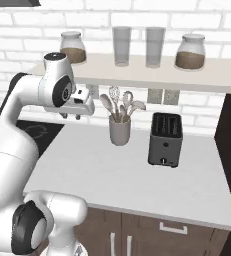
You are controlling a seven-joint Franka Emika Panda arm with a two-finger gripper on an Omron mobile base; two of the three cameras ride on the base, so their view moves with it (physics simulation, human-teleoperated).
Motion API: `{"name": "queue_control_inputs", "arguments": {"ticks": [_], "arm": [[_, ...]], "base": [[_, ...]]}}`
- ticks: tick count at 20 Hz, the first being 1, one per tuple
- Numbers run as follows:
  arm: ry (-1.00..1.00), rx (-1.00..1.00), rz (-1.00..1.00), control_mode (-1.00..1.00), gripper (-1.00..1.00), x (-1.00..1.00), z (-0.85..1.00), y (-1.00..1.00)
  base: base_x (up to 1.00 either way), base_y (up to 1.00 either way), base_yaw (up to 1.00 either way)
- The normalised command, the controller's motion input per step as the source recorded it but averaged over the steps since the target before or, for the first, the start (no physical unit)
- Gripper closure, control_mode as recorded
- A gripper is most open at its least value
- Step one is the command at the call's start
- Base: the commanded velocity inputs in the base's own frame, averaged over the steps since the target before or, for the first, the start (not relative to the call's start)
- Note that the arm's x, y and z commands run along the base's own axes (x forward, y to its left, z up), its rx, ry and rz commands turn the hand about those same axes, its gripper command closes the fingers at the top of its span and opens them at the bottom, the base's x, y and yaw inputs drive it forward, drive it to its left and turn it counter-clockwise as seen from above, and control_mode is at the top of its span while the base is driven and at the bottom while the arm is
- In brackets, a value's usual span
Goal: Take a straw from the drawer in front and place it inside the glass cup on the dining counter.
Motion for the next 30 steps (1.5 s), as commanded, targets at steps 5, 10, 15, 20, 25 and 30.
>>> {"name": "queue_control_inputs", "arguments": {"ticks": [5, 10, 15, 20, 25, 30], "arm": [[0.00, 0.00, 0.00, 1.00, -1.00, -0.17, 0.00, 0.00], [0.00, 0.00, 0.00, 1.00, -1.00, 0.00, 0.00, 0.00], [0.00, 0.00, 0.00, 1.00, -1.00, 0.00, 0.00, 0.00], [0.00, 0.00, 0.00, 1.00, -1.00, 0.00, 0.00, 0.00], [0.00, 0.00, 0.00, 1.00, -1.00, 0.00, 0.00, 0.00], [0.00, 0.00, 0.00, 1.00, -1.00, 0.00, 0.00, 0.00]], "base": [[-0.13, 0.00, 0.00], [-0.90, 0.24, -0.10], [-0.36, 0.70, -0.31], [0.00, 1.00, -0.49], [0.00, 0.99, -0.55], [0.19, 0.75, -0.56]]}}
